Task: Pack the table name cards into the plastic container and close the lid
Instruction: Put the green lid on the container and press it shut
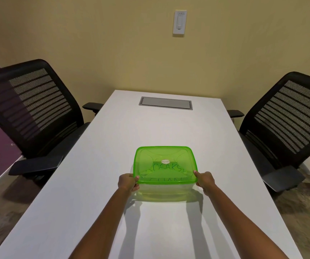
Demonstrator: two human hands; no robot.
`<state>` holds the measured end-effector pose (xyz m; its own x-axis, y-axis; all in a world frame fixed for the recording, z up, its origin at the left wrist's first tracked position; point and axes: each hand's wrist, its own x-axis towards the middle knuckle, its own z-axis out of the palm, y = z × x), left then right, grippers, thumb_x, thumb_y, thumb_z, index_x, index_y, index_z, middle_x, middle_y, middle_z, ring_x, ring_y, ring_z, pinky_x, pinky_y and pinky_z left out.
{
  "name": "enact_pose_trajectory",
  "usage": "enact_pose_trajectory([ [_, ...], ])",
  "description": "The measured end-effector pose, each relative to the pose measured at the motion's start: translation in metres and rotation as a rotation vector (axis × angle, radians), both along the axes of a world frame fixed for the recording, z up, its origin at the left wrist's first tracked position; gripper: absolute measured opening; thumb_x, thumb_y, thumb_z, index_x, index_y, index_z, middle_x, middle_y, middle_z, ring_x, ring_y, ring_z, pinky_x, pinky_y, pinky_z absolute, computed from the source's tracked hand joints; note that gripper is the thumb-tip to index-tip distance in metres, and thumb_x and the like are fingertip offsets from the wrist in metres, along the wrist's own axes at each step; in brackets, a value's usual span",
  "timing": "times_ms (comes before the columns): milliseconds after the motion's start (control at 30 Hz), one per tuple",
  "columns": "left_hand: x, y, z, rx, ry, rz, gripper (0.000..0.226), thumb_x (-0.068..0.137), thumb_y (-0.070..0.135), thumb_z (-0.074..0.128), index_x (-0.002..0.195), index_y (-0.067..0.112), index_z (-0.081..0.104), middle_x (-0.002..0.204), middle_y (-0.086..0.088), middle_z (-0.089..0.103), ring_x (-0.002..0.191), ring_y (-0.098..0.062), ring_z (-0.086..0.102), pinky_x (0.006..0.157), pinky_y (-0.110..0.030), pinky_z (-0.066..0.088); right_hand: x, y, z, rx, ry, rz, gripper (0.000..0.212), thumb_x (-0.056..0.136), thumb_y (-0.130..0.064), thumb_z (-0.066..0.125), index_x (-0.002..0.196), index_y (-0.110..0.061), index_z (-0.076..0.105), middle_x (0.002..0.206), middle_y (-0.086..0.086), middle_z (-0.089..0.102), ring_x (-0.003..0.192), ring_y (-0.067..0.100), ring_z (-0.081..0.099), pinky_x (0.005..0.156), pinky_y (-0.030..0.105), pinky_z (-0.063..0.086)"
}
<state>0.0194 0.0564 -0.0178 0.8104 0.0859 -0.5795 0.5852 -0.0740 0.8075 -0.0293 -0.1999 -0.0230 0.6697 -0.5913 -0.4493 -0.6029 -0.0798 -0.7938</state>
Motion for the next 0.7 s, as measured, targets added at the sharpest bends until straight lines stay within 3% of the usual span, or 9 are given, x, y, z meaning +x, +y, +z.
enact_pose_trajectory([
  [100,0.001,0.0,-0.003,0.033,-0.014,-0.023,0.037,0.09,-0.005,0.055,0.125,-0.013,0.05,0.079,-0.015,0.053,0.055,-0.018,0.047,0.025,-0.014,0.045,-0.002,-0.001,0.0,0.019,-0.002,0.012,0.028,0.09,-0.023,0.06,0.08,0.003,0.052,0.058,0.008,0.045,0.077,0.028,0.05,0.078,0.036,0.041],
  [200,0.002,0.001,-0.006,0.054,-0.026,-0.046,0.034,0.09,-0.004,0.056,0.123,-0.013,0.052,0.091,-0.018,0.052,0.055,-0.018,0.047,0.026,-0.014,0.045,-0.002,-0.004,0.001,0.041,0.006,0.028,0.035,0.09,-0.022,0.06,0.064,0.0,0.051,0.055,0.009,0.045,0.057,0.025,0.05,0.07,0.034,0.042],
  [233,0.002,0.001,-0.006,0.058,-0.018,-0.055,0.027,0.09,-0.003,0.056,0.115,-0.013,0.055,0.093,-0.019,0.051,0.055,-0.018,0.046,0.025,-0.013,0.044,-0.002,-0.005,0.001,0.046,0.007,0.03,0.039,0.09,-0.021,0.06,0.057,-0.004,0.048,0.053,0.009,0.045,0.05,0.022,0.047,0.062,0.033,0.041],
  [300,0.004,0.002,-0.005,0.062,0.012,-0.033,0.009,0.089,-0.002,0.057,0.08,-0.005,0.058,0.088,-0.019,0.052,0.052,-0.018,0.045,0.024,-0.012,0.041,-0.003,-0.006,0.002,0.051,0.013,0.038,0.042,0.09,-0.02,0.06,0.053,-0.006,0.046,0.052,0.009,0.045,0.045,0.019,0.045,0.052,0.029,0.037],
  [367,0.007,0.004,-0.005,0.079,0.017,-0.027,0.028,0.089,0.0,0.058,0.063,0.005,0.049,0.07,-0.014,0.051,0.05,-0.019,0.044,0.024,-0.01,0.039,-0.004,-0.007,0.002,0.063,0.023,0.048,0.041,0.09,-0.02,0.061,0.054,-0.005,0.048,0.054,0.011,0.047,0.045,0.019,0.045,0.051,0.029,0.038],
  [500,0.013,0.004,-0.002,0.115,0.028,-0.032,0.03,0.089,0.004,0.055,0.06,0.008,0.047,0.06,-0.01,0.047,0.052,-0.019,0.044,0.046,-0.026,0.039,-0.009,-0.012,0.005,0.108,0.044,0.092,0.033,0.088,-0.019,0.063,0.062,-0.003,0.05,0.076,0.021,0.053,0.054,0.021,0.046,0.067,0.036,0.041],
  [567,0.019,0.005,-0.002,0.131,0.019,-0.036,0.027,0.089,0.003,0.054,0.062,0.006,0.049,0.063,-0.011,0.048,0.054,-0.02,0.044,0.05,-0.027,0.036,-0.009,-0.015,0.008,0.121,0.055,0.102,0.027,0.088,-0.018,0.063,0.069,-0.002,0.053,0.081,0.02,0.055,0.056,0.021,0.047,0.062,0.034,0.041],
  [667,0.032,0.002,0.005,0.133,-0.01,-0.042,0.006,0.089,0.003,0.055,0.09,-0.001,0.058,0.085,-0.017,0.055,0.073,-0.028,0.052,0.05,-0.028,0.037,-0.002,-0.02,0.011,0.123,0.039,0.089,0.029,0.09,-0.016,0.06,0.064,-0.005,0.051,0.081,0.018,0.055,0.052,0.018,0.046,0.051,0.025,0.039],
  [700,0.038,0.001,0.004,0.134,-0.015,-0.044,0.015,0.089,0.003,0.055,0.101,-0.004,0.06,0.091,-0.018,0.055,0.08,-0.03,0.053,0.051,-0.028,0.038,0.002,-0.021,0.012,0.116,0.033,0.091,0.029,0.091,-0.017,0.059,0.065,-0.005,0.052,0.083,0.019,0.054,0.052,0.017,0.046,0.05,0.025,0.039],
])
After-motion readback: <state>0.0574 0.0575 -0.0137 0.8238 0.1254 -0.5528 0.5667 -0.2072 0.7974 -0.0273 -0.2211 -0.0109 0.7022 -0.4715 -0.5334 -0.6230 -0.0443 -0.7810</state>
